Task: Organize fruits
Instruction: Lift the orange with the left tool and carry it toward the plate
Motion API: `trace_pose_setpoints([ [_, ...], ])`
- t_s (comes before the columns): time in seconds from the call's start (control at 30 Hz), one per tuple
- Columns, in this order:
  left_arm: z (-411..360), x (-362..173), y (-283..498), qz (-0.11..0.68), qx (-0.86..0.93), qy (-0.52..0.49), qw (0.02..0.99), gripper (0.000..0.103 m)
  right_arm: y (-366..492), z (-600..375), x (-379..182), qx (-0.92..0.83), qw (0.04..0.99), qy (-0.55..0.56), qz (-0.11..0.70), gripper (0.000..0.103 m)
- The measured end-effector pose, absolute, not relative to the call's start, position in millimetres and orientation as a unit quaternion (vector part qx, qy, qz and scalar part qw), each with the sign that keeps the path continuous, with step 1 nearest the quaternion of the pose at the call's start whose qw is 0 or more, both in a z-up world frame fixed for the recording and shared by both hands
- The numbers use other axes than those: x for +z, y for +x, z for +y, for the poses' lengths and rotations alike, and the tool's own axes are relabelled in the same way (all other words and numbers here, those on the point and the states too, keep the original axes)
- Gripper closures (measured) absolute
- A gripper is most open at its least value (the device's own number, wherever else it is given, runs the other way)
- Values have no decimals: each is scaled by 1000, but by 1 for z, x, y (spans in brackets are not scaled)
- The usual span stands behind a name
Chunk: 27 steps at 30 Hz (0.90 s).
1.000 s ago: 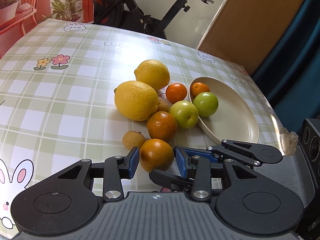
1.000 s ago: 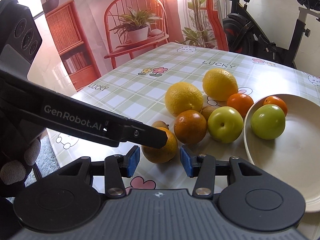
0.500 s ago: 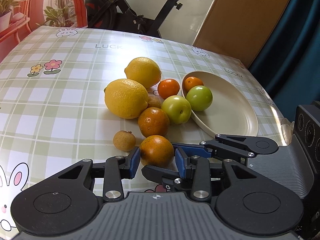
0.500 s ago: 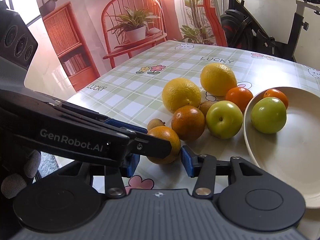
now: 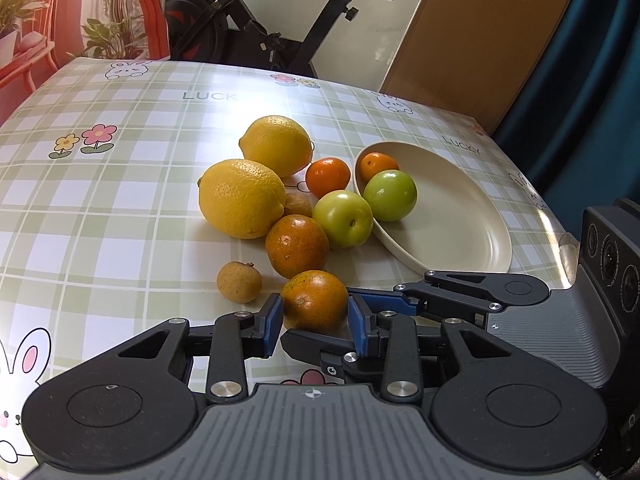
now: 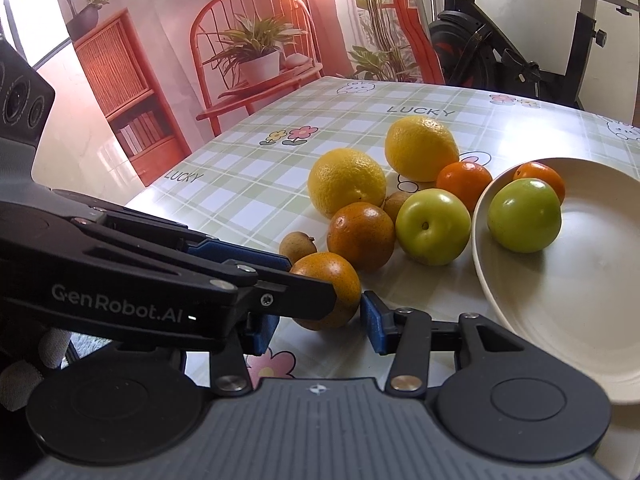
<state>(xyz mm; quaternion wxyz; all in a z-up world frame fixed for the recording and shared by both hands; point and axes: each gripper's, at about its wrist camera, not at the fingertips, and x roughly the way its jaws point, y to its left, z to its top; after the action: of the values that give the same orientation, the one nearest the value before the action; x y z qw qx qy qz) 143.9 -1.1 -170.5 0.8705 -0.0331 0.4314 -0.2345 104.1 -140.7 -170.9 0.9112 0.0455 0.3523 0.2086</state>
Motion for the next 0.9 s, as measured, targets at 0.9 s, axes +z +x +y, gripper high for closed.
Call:
trace_pose_setpoints([
  [0.9,-15,-166,142,433,-244,-8,868,66,95,-156,-167,193,915,64,349,58],
])
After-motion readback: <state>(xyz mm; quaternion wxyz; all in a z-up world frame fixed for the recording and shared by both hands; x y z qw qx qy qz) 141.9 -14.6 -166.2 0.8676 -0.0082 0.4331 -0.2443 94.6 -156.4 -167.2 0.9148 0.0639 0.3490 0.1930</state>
